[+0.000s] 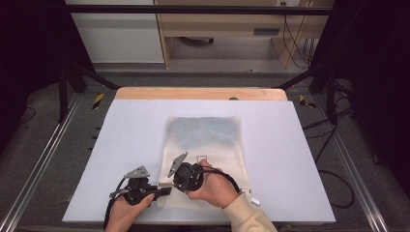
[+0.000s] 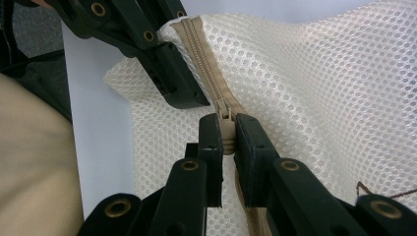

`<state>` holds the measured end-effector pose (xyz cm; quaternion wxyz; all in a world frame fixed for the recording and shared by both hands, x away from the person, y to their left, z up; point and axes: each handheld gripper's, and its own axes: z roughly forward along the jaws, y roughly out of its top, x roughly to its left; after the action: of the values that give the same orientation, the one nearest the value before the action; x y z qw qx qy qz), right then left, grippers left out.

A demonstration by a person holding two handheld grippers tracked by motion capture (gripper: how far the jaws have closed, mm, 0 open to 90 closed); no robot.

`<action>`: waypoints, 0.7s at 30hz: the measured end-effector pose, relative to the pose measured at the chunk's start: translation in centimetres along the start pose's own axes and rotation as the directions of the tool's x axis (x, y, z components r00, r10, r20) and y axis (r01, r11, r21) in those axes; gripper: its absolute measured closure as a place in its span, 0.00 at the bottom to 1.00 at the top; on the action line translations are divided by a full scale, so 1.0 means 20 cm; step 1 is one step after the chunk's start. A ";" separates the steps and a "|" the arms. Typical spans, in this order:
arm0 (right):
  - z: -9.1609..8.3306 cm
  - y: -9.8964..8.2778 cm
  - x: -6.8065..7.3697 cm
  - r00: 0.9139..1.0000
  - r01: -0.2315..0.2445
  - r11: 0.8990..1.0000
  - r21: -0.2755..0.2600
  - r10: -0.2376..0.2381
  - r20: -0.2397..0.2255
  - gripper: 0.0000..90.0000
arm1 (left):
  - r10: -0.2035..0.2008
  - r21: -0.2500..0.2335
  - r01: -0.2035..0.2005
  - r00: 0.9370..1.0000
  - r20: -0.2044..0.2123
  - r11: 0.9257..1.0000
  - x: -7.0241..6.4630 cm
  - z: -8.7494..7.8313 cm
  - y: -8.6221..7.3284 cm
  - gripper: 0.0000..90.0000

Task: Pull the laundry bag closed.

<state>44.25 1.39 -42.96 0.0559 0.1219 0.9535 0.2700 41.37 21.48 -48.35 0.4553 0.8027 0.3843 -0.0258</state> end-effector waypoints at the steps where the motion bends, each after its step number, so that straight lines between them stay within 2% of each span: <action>1: 0.00 0.00 0.00 1.000 0.000 1.000 0.000 0.000 0.000 0.91 | 0.000 0.000 0.000 1.000 0.000 1.000 0.00 0.00 0.00 0.94; 21: -0.02 -0.05 -0.02 1.000 -0.018 1.000 0.000 0.018 0.012 0.91 | 0.009 -0.003 -0.009 1.000 -0.001 1.000 -0.02 0.06 0.01 0.94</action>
<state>44.28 0.28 -43.11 0.0591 0.1321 0.9520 0.2697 41.59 20.34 -48.67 0.4562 0.8038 0.3811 -0.0229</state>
